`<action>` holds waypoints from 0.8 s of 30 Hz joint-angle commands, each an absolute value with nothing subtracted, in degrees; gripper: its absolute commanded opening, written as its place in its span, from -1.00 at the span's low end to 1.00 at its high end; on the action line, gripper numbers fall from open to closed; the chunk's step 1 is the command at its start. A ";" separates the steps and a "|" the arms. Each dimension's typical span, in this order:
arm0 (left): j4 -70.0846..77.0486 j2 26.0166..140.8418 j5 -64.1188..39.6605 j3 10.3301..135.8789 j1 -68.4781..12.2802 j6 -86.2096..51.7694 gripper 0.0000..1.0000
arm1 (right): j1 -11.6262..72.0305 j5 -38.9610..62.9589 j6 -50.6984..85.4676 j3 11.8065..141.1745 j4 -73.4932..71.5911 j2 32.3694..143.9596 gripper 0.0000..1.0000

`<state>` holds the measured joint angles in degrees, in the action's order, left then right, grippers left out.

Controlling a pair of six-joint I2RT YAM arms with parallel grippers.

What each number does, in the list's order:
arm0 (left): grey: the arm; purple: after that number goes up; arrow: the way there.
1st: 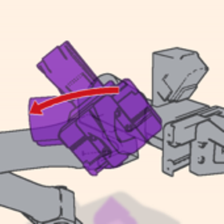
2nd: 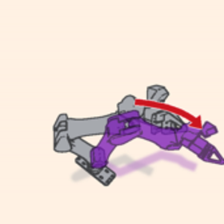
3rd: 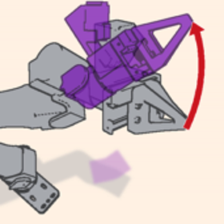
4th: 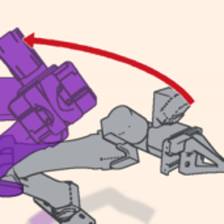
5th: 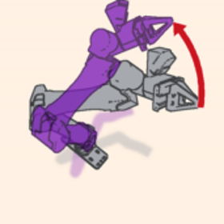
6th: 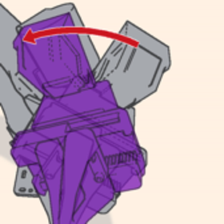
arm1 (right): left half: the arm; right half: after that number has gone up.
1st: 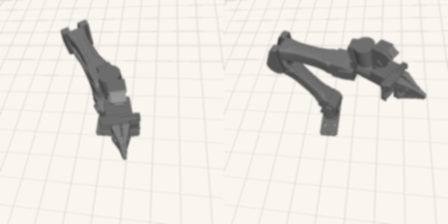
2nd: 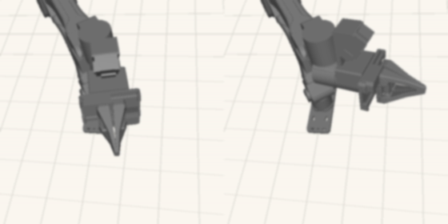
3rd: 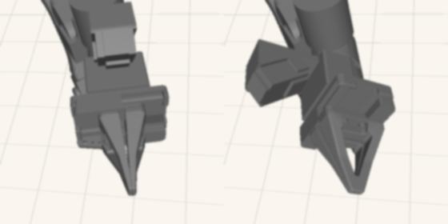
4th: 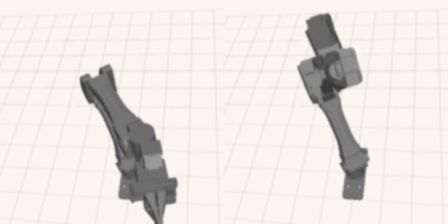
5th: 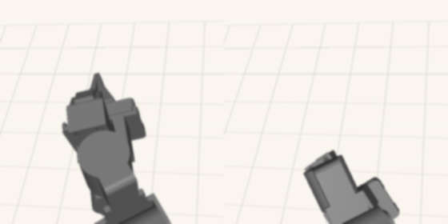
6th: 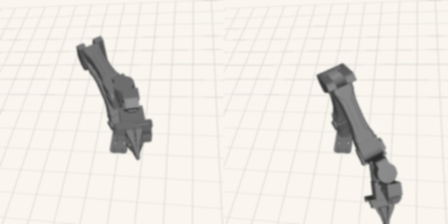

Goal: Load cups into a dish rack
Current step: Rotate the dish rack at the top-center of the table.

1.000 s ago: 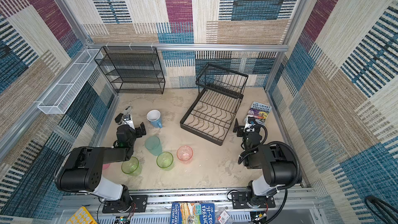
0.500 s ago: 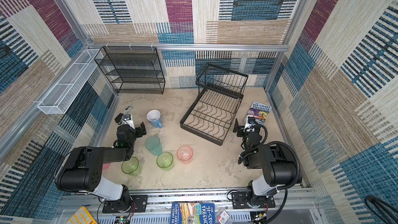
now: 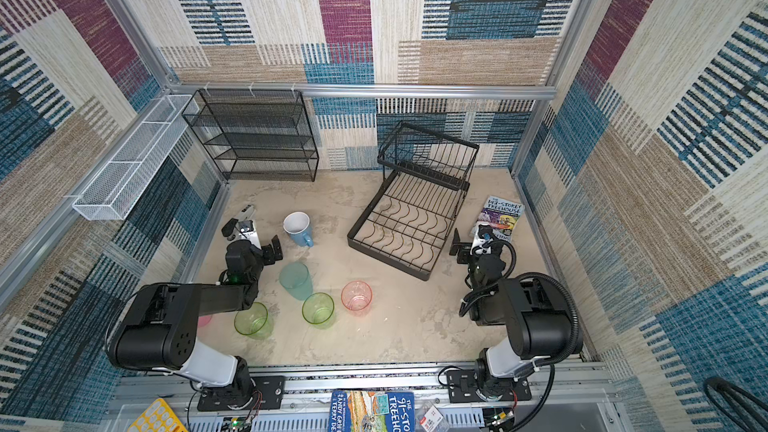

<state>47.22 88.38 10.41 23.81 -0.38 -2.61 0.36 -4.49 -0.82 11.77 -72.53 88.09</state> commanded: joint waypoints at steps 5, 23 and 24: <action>47.62 88.16 11.12 23.91 -0.44 -1.25 0.95 | 0.37 -3.82 -0.56 11.82 -74.01 87.98 1.00; 53.17 87.43 13.95 20.79 -4.64 2.72 0.91 | 0.60 -5.17 -0.36 7.26 -78.92 83.84 1.00; 53.45 87.44 14.22 20.66 -4.74 2.72 0.91 | 0.59 -5.65 -0.27 7.03 -78.84 83.26 1.00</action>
